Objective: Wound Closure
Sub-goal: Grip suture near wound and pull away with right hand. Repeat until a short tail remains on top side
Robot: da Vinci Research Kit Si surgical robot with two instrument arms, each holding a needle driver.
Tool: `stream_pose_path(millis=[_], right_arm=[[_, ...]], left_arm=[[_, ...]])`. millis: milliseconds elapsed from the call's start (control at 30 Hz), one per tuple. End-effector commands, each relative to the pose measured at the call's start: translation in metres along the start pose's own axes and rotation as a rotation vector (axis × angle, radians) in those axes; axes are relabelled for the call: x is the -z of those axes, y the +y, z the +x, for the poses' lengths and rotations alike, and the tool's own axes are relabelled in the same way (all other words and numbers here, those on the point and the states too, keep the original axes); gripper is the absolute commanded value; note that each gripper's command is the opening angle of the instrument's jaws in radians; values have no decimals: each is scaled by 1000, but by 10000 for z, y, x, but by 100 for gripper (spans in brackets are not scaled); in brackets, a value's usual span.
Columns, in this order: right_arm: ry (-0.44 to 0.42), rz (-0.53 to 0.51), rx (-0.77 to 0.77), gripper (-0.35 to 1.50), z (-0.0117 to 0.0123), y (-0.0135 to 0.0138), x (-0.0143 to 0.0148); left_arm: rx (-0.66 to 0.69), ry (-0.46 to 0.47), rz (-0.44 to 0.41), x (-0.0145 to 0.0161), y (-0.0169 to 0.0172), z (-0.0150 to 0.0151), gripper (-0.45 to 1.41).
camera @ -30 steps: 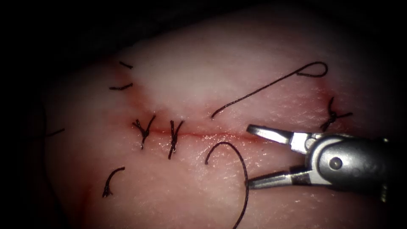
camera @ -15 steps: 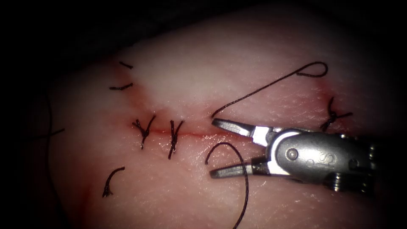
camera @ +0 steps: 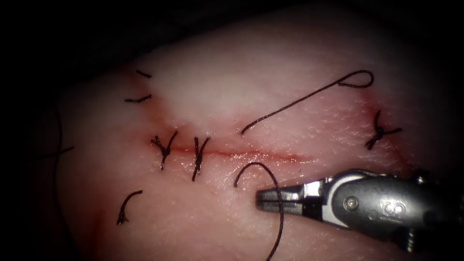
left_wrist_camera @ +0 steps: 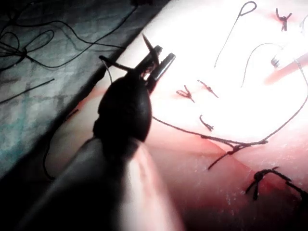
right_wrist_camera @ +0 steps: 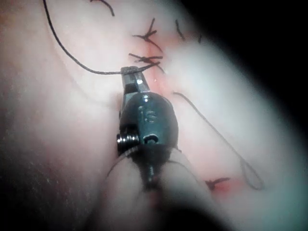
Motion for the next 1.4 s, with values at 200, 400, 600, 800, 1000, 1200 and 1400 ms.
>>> stream_pose_path(millis=[200, 400, 600, 800, 1000, 1200, 1400], right_arm=[[-11, -19, -370, 68, -2, 14, -16], [-4, -56, -472, 138, -51, 10, -43], [-18, -63, -474, 131, -69, -12, -68], [-20, -65, -473, 27, -55, 2, -70], [-9, -103, -414, -35, -36, 7, -53], [-64, -59, -326, -35, 2, -42, -34], [-67, 24, -290, -35, 41, -97, -17]], left_arm=[[-4, 4, 2, -9, -6, 0, -45], [-4, 4, 2, -8, -5, 0, -45], [-4, 4, 2, -8, -5, 0, -45], [-10, 4, 1, -8, -5, 0, -45], [-10, 4, 1, -8, -5, 0, -45], [-10, 6, 0, -9, -4, 0, -45], [-11, 4, 0, -10, -3, 0, -45]])
